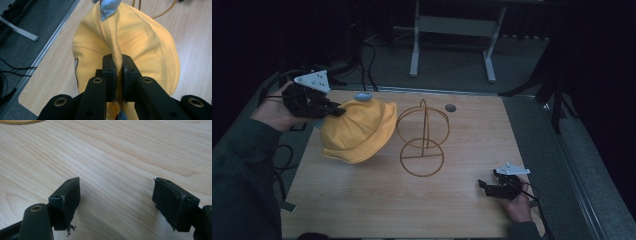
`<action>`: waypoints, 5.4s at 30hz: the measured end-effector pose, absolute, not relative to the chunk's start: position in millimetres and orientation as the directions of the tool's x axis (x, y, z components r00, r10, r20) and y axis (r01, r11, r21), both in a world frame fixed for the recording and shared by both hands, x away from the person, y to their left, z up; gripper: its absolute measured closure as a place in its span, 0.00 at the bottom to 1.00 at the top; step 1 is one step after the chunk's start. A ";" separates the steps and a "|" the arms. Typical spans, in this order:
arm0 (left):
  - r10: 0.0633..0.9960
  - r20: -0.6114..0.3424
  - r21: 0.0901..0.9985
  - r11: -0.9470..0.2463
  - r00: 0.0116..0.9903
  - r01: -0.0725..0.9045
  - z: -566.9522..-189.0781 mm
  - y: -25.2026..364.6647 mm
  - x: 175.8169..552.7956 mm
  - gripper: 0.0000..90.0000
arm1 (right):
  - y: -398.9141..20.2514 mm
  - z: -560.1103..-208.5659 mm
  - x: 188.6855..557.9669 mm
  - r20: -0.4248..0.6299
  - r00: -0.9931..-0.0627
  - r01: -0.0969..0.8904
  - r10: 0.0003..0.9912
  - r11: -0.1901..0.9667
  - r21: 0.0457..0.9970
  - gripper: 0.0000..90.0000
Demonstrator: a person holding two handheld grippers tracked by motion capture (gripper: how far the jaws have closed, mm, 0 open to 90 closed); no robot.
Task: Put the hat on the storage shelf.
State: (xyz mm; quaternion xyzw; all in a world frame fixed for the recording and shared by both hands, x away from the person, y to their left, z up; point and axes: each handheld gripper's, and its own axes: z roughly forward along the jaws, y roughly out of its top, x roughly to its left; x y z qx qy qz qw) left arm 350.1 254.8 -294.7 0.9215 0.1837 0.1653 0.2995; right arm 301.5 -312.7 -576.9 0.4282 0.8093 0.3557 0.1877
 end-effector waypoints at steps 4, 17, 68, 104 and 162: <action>0.435 0.192 0.620 -0.749 0.880 0.235 -293.5 254.5 350.2 0.93 | -312.7 -576.9 301.5 0.001 -0.563 0.559 0.826 0.381 0.737 0.25; 0.411 0.203 0.634 -0.747 0.889 0.201 -284.0 246.3 348.8 0.93 | -312.7 -576.9 301.5 0.000 -0.563 0.559 0.826 0.381 0.737 0.25; 0.368 0.231 0.650 -0.747 0.901 0.139 -266.9 206.9 360.0 0.92 | -312.7 -576.9 301.5 0.001 -0.563 0.560 0.826 0.380 0.736 0.25; 0.317 0.258 0.625 -0.775 0.913 0.092 -249.8 169.1 366.7 0.92 | -312.7 -576.9 301.5 0.001 -0.563 0.560 0.827 0.380 0.737 0.25; 0.275 0.215 0.552 -0.826 0.937 0.116 -266.2 95.0 393.8 0.92 | -313.1 -576.8 301.6 0.002 -0.564 0.560 0.826 0.381 0.736 0.24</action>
